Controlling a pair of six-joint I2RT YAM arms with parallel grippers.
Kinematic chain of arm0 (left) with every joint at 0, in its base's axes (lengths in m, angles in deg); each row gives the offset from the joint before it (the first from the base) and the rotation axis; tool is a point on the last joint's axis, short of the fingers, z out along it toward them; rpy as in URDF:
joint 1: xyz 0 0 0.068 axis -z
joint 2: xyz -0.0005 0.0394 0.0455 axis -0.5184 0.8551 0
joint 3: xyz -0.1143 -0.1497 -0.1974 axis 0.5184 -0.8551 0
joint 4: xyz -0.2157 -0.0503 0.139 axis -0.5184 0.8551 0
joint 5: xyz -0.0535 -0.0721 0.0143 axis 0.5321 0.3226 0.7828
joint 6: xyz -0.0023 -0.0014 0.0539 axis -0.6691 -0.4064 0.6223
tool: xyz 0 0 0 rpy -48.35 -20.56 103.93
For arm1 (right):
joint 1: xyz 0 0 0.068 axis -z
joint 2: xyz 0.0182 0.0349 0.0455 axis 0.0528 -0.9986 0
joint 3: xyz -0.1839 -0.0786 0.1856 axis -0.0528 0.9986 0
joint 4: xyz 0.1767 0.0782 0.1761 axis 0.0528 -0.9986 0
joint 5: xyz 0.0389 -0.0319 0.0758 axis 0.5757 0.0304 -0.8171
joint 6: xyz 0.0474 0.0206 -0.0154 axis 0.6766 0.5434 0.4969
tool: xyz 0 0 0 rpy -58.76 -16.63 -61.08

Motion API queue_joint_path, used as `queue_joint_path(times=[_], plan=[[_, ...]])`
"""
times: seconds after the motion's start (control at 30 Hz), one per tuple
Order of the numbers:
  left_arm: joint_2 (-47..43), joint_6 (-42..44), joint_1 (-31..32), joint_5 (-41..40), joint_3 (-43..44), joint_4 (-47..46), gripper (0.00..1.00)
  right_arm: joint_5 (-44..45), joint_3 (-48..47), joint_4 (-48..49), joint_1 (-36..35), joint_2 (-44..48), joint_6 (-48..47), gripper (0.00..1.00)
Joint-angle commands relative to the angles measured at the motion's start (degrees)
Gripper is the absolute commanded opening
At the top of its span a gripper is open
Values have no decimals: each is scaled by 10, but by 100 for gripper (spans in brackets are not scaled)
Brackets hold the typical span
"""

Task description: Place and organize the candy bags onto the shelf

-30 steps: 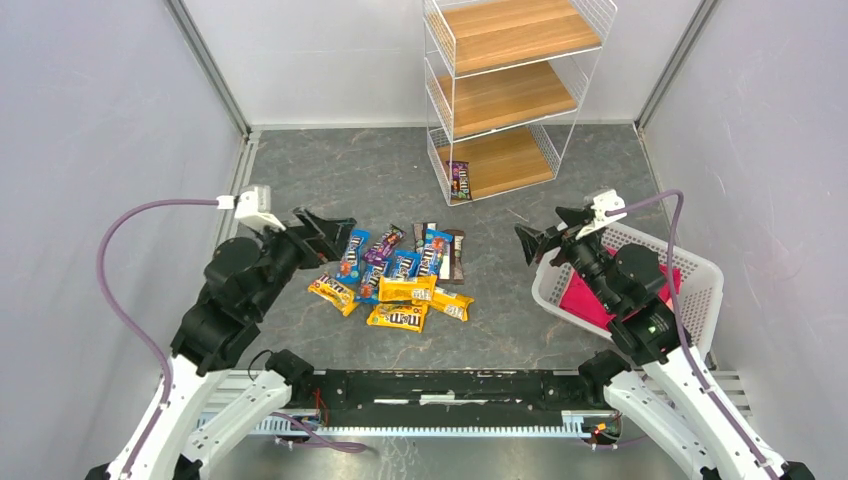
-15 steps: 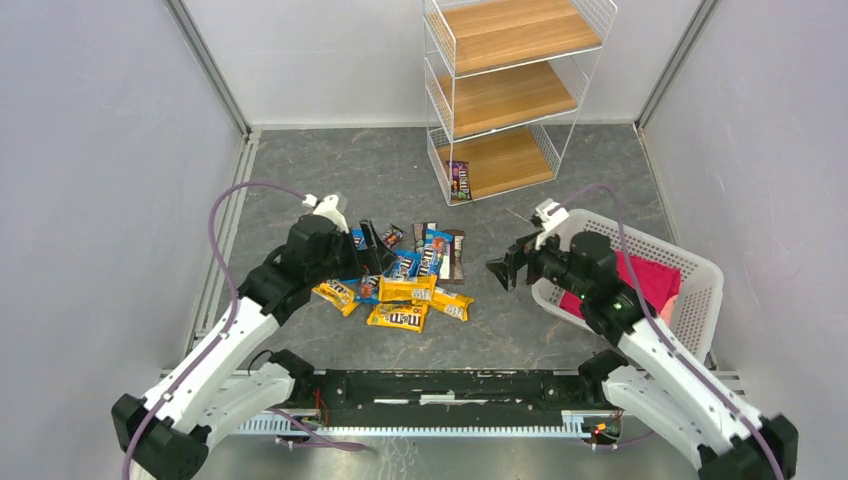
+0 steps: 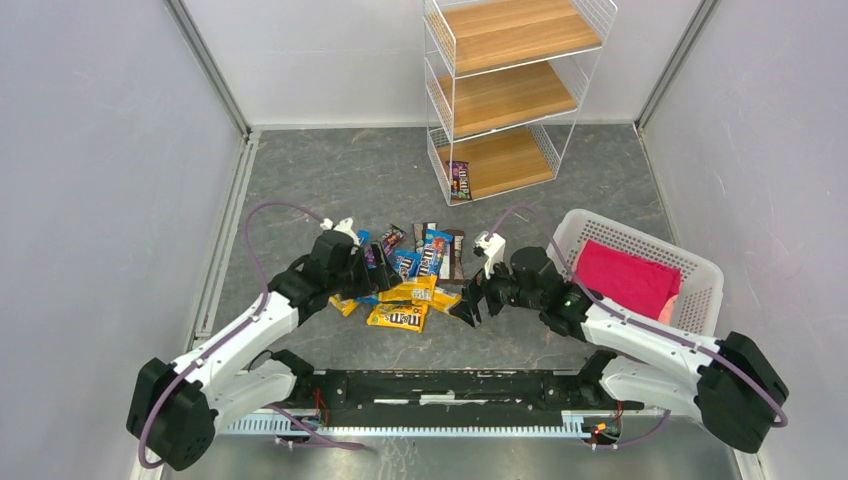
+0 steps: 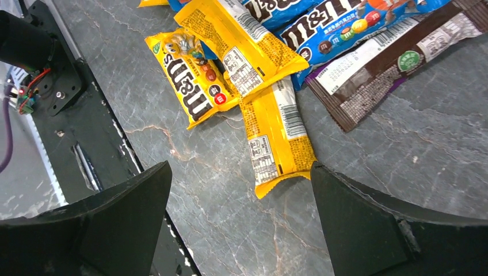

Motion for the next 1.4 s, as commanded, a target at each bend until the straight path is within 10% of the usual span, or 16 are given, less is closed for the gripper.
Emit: queue_joint_path(times=[0.0,0.4,0.87,1.37], plan=[[15,-31,2,-9,-33,-62,92,-32,13,89,-5,-19,34,98],[119,-51,2,39,-71,-195,55,12,20,67,-5,5,19,98],[27,-37,3,67,-67,-181,7,19,20,73,-4,20,43,98],[-176,53,2,278,-32,-235,2,-17,31,127,27,116,238,98]])
